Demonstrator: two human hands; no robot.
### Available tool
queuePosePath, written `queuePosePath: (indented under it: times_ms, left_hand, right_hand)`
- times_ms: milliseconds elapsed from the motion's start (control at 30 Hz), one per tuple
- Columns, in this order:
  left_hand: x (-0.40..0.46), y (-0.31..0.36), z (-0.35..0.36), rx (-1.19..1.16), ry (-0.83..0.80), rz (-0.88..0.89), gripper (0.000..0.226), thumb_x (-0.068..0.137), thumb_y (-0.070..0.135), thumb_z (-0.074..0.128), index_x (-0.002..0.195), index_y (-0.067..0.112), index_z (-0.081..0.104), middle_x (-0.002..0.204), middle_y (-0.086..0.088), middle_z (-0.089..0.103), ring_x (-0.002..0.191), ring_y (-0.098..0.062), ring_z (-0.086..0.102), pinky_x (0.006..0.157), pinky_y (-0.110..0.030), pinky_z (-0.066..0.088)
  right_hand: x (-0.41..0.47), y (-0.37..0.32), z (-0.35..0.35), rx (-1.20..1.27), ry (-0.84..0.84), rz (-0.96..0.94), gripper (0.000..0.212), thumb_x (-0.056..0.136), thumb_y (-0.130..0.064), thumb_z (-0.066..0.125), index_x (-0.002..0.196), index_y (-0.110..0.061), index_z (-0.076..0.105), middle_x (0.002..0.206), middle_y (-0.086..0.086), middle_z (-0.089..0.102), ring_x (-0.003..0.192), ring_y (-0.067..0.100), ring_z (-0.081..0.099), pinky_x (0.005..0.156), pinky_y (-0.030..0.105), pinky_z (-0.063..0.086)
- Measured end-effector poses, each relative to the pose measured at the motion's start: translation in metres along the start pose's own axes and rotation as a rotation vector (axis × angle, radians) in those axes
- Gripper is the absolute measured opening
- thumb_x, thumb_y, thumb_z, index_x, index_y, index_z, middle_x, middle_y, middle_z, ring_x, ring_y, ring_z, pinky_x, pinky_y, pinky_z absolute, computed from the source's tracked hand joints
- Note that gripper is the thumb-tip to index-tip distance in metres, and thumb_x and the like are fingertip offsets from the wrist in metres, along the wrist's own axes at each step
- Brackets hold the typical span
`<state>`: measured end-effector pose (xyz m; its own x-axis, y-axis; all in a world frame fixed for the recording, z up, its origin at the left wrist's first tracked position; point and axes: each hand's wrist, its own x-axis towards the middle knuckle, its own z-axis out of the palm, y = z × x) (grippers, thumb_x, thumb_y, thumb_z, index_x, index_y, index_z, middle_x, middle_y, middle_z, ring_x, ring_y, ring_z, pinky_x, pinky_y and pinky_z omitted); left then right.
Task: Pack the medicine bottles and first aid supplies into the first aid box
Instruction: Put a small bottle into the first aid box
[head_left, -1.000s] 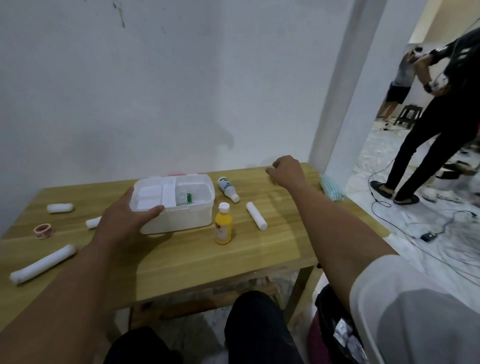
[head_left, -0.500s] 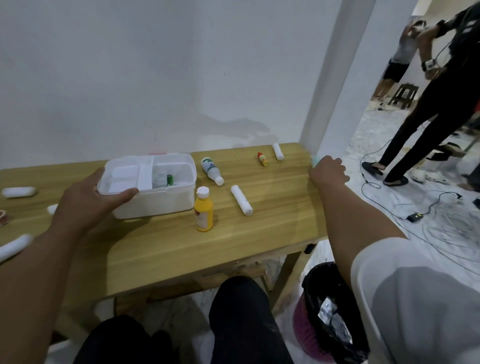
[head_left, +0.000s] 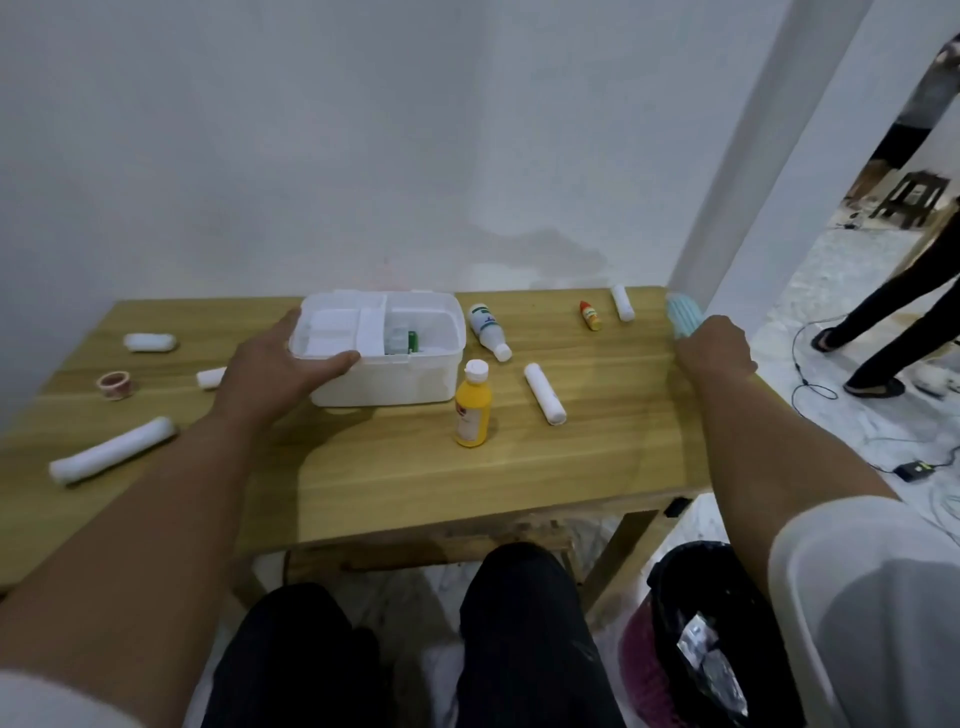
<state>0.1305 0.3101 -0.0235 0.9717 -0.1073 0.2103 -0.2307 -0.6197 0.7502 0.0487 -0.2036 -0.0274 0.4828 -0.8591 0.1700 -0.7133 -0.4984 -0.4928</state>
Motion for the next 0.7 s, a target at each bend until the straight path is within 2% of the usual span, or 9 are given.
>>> queuePosePath:
  times_ms: [100,167,267,333,400,500,600,700]
  left_hand:
    - [-0.002,0.007,-0.001,0.002,-0.016,0.002,0.096,0.076,0.056,0.083,0.155,0.018,0.043,0.153,-0.005,0.051,0.137,-0.029,0.049,0.106,-0.042,0.042]
    - [-0.003,0.009,-0.002,0.005,-0.035,0.006,0.09,0.079,0.053,0.082,0.153,0.019,0.045,0.15,-0.006,0.054,0.135,-0.029,0.051,0.099,-0.039,0.042]
    - [-0.002,0.009,-0.006,-0.005,-0.062,0.001,0.088,0.08,0.052,0.082,0.153,0.021,0.044,0.148,-0.005,0.056,0.132,-0.028,0.052,0.092,-0.033,0.04]
    - [-0.003,0.01,-0.008,-0.023,-0.079,0.0,0.088,0.079,0.053,0.082,0.153,0.023,0.044,0.147,-0.003,0.057,0.131,-0.026,0.053,0.09,-0.031,0.04]
    - [-0.002,0.008,-0.008,-0.028,-0.09,-0.005,0.089,0.078,0.057,0.081,0.152,0.025,0.044,0.144,-0.001,0.058,0.129,-0.025,0.054,0.088,-0.032,0.041]
    - [-0.001,0.006,-0.01,0.009,-0.106,0.016,0.091,0.074,0.067,0.077,0.151,0.032,0.045,0.139,0.003,0.062,0.126,-0.024,0.057,0.087,-0.033,0.045]
    - [-0.001,0.006,-0.011,-0.002,-0.106,0.009,0.09,0.073,0.067,0.077,0.151,0.033,0.045,0.139,0.004,0.062,0.125,-0.024,0.057,0.088,-0.033,0.046]
    - [-0.001,0.005,-0.01,-0.021,-0.1,0.014,0.088,0.074,0.063,0.079,0.15,0.034,0.046,0.139,0.004,0.062,0.126,-0.023,0.056,0.088,-0.033,0.045]
  right_hand:
    - [-0.016,-0.031,-0.006,0.036,-0.001,-0.096,0.035,0.092,-0.024,0.068,0.121,-0.006,0.062,0.118,0.017,0.068,0.109,0.039,0.067,0.09,0.047,0.056]
    - [-0.026,-0.055,-0.008,0.08,-0.01,-0.165,0.037,0.09,-0.025,0.069,0.119,-0.002,0.063,0.114,0.018,0.069,0.107,0.039,0.068,0.084,0.043,0.057]
    - [-0.041,-0.096,-0.013,0.157,-0.068,-0.27,0.034,0.085,-0.027,0.072,0.106,-0.001,0.069,0.095,0.012,0.069,0.094,0.035,0.069,0.067,0.033,0.048]
    - [-0.053,-0.122,-0.017,0.201,-0.111,-0.375,0.03,0.081,-0.028,0.074,0.098,-0.002,0.075,0.086,0.013,0.071,0.084,0.03,0.068,0.064,0.032,0.048]
    - [-0.066,-0.145,-0.022,0.248,-0.18,-0.485,0.029,0.08,-0.024,0.077,0.101,-0.005,0.079,0.09,0.015,0.075,0.085,0.029,0.069,0.071,0.035,0.052]
    - [-0.081,-0.172,-0.029,0.267,-0.333,-0.599,0.037,0.08,-0.017,0.083,0.115,-0.006,0.078,0.103,0.013,0.076,0.092,0.026,0.069,0.077,0.033,0.052]
    - [-0.091,-0.189,-0.034,0.247,-0.5,-0.689,0.041,0.078,-0.012,0.086,0.118,-0.007,0.078,0.105,0.012,0.077,0.088,0.023,0.069,0.073,0.032,0.055]
    - [-0.1,-0.199,-0.042,0.186,-0.663,-0.753,0.039,0.079,-0.009,0.083,0.118,-0.013,0.079,0.105,0.008,0.076,0.098,0.024,0.07,0.068,0.028,0.058]
